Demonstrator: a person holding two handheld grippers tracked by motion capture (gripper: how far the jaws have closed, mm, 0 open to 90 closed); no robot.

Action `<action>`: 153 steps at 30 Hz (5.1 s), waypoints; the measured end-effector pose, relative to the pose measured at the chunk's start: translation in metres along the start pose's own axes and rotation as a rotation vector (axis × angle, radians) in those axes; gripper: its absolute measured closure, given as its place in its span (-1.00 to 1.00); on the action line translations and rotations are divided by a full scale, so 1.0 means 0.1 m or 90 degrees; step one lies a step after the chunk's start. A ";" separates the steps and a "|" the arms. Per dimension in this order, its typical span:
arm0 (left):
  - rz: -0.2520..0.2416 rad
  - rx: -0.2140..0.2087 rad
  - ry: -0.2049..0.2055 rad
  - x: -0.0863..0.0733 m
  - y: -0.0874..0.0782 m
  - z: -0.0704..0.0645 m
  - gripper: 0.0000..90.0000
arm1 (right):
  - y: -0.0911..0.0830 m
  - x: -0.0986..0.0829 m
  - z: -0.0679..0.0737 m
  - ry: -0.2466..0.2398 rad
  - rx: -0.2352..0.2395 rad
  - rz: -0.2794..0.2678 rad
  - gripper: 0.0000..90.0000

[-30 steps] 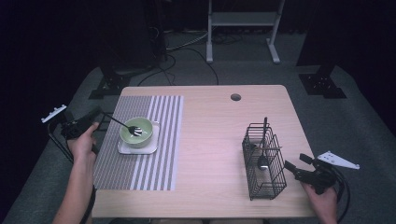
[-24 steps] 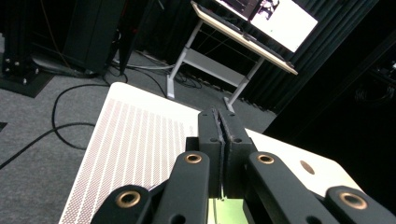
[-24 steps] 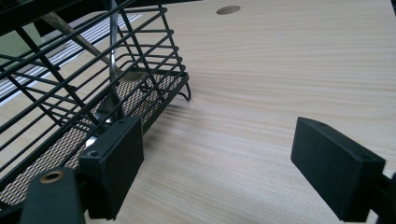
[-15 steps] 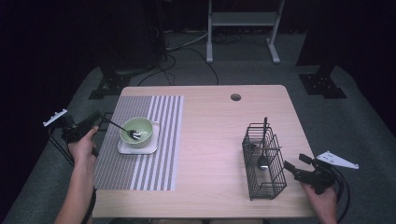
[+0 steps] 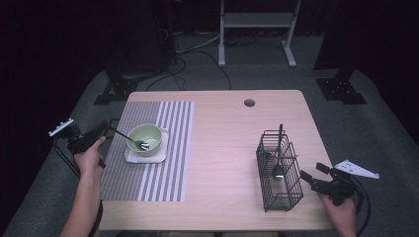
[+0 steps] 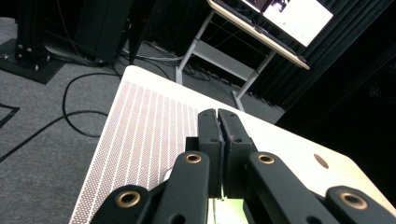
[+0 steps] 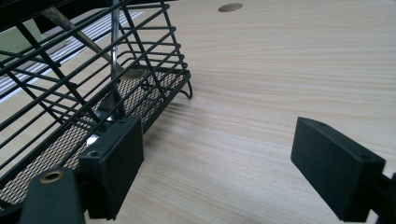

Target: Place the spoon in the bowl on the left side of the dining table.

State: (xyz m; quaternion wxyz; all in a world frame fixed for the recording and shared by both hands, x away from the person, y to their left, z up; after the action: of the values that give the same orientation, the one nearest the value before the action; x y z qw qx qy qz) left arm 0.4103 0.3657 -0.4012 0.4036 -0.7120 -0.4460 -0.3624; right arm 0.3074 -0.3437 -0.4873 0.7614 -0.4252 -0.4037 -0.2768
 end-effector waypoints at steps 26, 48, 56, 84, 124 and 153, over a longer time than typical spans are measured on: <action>0.018 0.002 -0.019 -0.14 0.04 0.10 0.90 | 0.01 0.00 0.00 -0.002 0.002 0.002 -0.64; 0.038 -0.002 -0.009 -0.27 0.05 0.14 0.54 | 0.02 -0.01 -0.01 0.003 0.003 0.002 -0.64; 0.042 -0.003 -0.003 -0.30 -0.01 0.17 0.35 | 0.02 0.00 0.01 -0.001 0.003 0.002 -0.64; 0.066 -0.028 0.033 -0.42 -0.13 0.08 0.10 | 0.02 0.00 0.01 0.000 -0.003 0.002 -0.64; 0.111 -0.043 0.038 -0.63 -0.21 -0.13 -0.56 | 0.02 0.00 0.01 0.000 -0.004 0.003 -0.64; 0.116 -0.096 0.082 -0.66 -0.17 -0.49 -0.63 | 0.02 0.00 0.01 0.001 -0.003 0.004 -0.64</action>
State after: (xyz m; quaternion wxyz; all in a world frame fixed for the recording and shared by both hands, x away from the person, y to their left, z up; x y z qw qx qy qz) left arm 0.3650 0.3040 -0.4346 0.4083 -0.7531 -0.3238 -0.4017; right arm 0.3086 -0.3416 -0.4875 0.7616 -0.4278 -0.4014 -0.2754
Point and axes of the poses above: each handheld gripper's, and its own axes: y roughly forward along the jaws, x roughly out of its top, z roughly to its left, the point moved 4 cm from there along y, roughly forward along the jaws, and after that the axes turned 5 degrees about y, right-handed, at the moved point
